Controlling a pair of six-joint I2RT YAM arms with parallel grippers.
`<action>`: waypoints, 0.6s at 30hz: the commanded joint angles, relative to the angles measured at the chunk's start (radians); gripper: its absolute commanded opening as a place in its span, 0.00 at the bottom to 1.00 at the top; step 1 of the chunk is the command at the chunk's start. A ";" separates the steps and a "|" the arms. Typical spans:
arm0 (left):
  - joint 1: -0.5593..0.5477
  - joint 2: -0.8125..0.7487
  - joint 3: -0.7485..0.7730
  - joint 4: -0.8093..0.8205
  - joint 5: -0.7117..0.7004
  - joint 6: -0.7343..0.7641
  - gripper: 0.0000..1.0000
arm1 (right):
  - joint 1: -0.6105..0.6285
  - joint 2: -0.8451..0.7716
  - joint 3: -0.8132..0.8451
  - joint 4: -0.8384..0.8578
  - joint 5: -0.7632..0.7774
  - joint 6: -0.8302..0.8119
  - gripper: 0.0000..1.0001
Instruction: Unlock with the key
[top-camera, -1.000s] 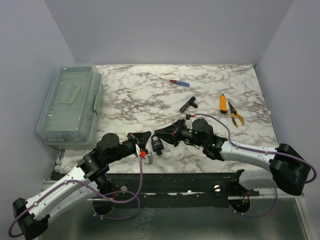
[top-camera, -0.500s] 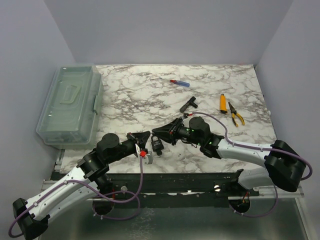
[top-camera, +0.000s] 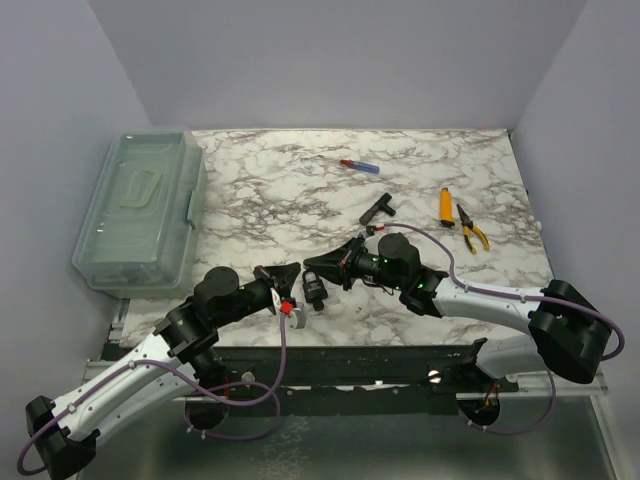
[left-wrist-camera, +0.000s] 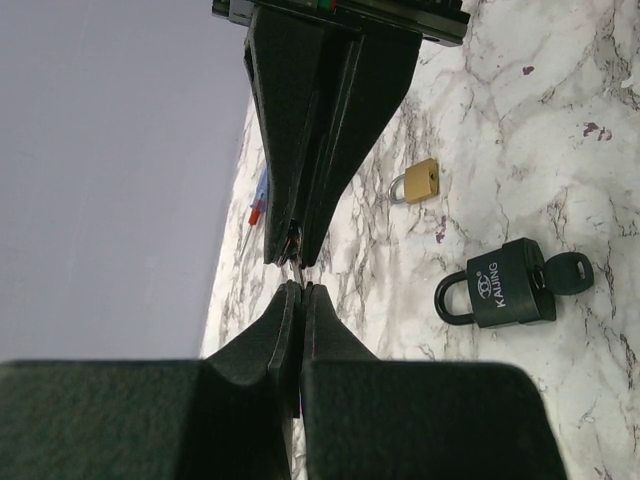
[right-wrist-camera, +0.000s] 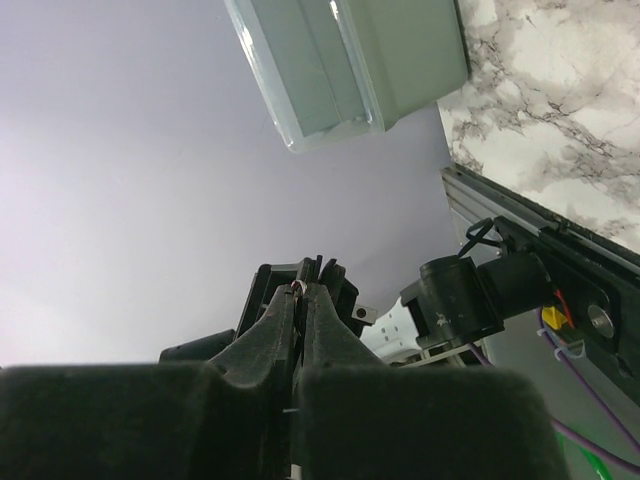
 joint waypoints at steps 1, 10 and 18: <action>-0.011 -0.004 -0.010 0.030 0.040 0.004 0.00 | 0.007 -0.004 0.007 0.036 -0.012 -0.021 0.00; -0.012 0.001 -0.012 0.033 0.032 0.004 0.18 | 0.007 -0.061 -0.087 0.167 0.045 -0.075 0.00; -0.012 -0.008 -0.011 0.032 0.033 -0.030 0.49 | 0.006 -0.094 -0.172 0.260 0.115 -0.126 0.00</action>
